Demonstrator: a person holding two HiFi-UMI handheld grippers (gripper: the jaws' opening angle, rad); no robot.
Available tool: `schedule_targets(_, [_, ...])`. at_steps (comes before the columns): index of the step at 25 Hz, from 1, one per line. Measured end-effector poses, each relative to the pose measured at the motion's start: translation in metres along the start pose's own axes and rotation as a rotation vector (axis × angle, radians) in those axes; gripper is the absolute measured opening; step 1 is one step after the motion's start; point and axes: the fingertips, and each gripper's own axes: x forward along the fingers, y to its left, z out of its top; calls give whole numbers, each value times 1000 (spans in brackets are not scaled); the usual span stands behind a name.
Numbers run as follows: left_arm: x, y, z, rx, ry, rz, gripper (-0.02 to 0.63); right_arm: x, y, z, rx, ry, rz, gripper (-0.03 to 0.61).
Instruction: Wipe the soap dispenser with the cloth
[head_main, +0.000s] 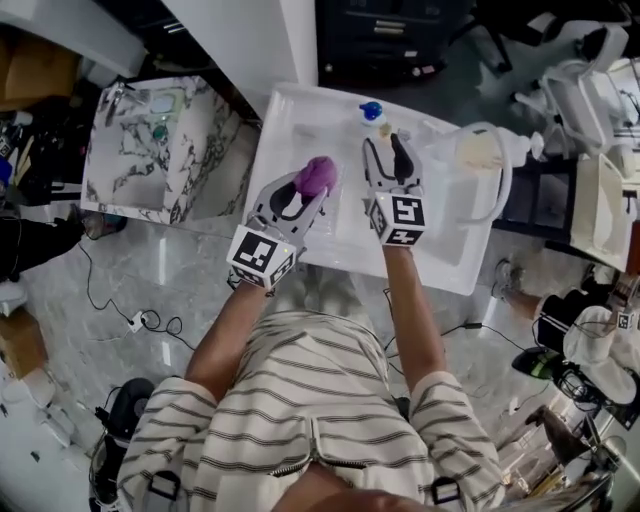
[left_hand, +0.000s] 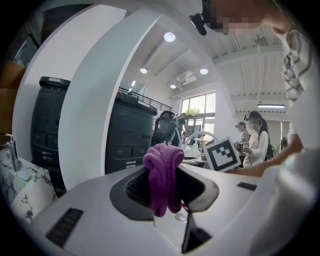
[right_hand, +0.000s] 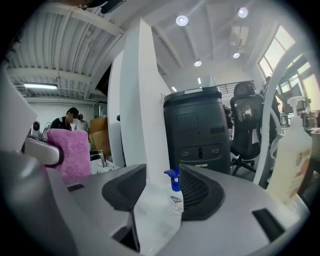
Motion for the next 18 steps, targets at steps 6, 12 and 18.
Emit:
schedule_targets(6, [-13, -12, 14, 37, -18, 22, 120, -43, 16, 24, 29, -34, -19, 129])
schedule_targets(12, [-30, -25, 25, 62, -34, 46, 120, -79, 48, 46, 15, -54, -2, 0])
schedule_targets(18, [-38, -38, 33, 91, -52, 48, 120, -108, 57, 64, 18, -91, -21, 0])
